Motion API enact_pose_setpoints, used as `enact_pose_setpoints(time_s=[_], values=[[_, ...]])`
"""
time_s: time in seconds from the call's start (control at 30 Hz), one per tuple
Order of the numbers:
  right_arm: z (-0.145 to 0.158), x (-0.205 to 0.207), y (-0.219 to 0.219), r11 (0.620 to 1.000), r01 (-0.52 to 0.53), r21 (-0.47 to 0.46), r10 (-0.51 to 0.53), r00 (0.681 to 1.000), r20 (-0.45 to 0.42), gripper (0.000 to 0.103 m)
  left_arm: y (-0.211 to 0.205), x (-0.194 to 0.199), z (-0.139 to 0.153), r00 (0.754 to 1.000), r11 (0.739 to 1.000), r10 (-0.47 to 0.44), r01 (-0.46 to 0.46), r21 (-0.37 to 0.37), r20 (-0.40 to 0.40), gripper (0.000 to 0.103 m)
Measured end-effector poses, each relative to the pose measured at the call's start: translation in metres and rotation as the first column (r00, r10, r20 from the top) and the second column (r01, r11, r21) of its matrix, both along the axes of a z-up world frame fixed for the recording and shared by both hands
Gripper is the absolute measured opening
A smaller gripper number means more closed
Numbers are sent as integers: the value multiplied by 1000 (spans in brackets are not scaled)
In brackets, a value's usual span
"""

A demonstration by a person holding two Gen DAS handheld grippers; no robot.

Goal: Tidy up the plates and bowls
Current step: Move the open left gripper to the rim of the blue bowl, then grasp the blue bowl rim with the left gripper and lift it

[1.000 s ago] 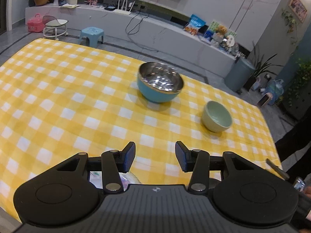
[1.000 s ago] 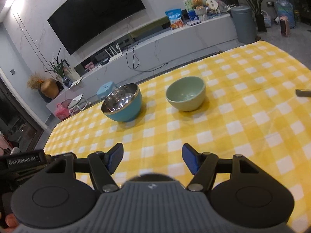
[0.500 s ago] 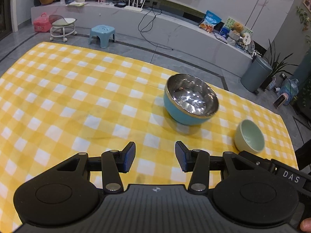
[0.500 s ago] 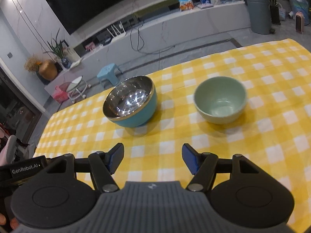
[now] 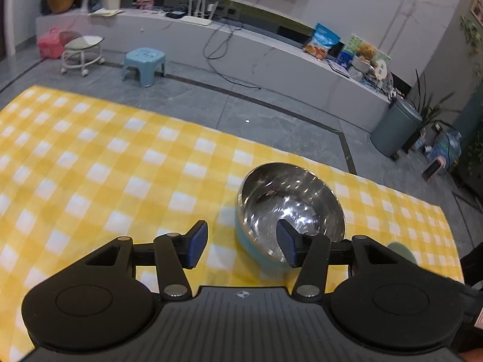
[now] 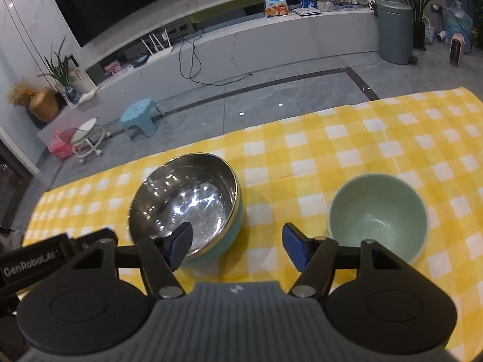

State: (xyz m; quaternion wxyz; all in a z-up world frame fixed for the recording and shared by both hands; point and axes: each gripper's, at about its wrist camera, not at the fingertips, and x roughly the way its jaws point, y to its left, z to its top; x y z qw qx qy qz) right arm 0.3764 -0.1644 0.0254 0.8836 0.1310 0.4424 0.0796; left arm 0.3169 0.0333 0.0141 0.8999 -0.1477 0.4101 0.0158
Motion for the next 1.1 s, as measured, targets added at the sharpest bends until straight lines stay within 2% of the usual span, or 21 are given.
enact_pose_setpoints(time_s=[0.17,0.27,0.53,0.6,0.73,0.83,0.9,0.93,1.0,1.1], values=[[-9,16,10,998,-11,-55,11,1000,-4,58,-10,20,-17,999,998,-20,22,54,-37,58],[-15,23,12,998,-11,-66,11,1000,-5,58,-11,28,-23,999,997,-13,17,77,-48,58],[-33,34,13,998,-13,-60,10,999,-44,57,-11,36,-38,997,997,-18,24,76,-77,53],[-36,35,12,999,-12,-51,9,999,-49,53,-11,36,-42,997,996,-17,24,83,-80,49],[-42,36,7,1000,-6,-12,6,999,-53,51,-11,34,-44,997,998,-26,30,63,-67,41],[-42,35,8,1000,-10,-1,10,999,-47,41,-13,33,-41,998,997,-33,36,65,-52,31],[-40,33,7,1000,-4,18,4,999,-35,24,-16,32,-38,998,996,-50,53,75,-40,22],[-39,32,8,999,-6,34,7,999,-32,19,-18,32,-37,997,995,-62,65,82,-38,17],[-37,31,12,1000,5,18,-5,999,-37,16,-22,32,-35,997,992,-60,65,106,-50,15],[-30,27,14,1000,13,6,-13,999,-41,13,-20,26,-28,998,993,-48,53,101,-50,13]])
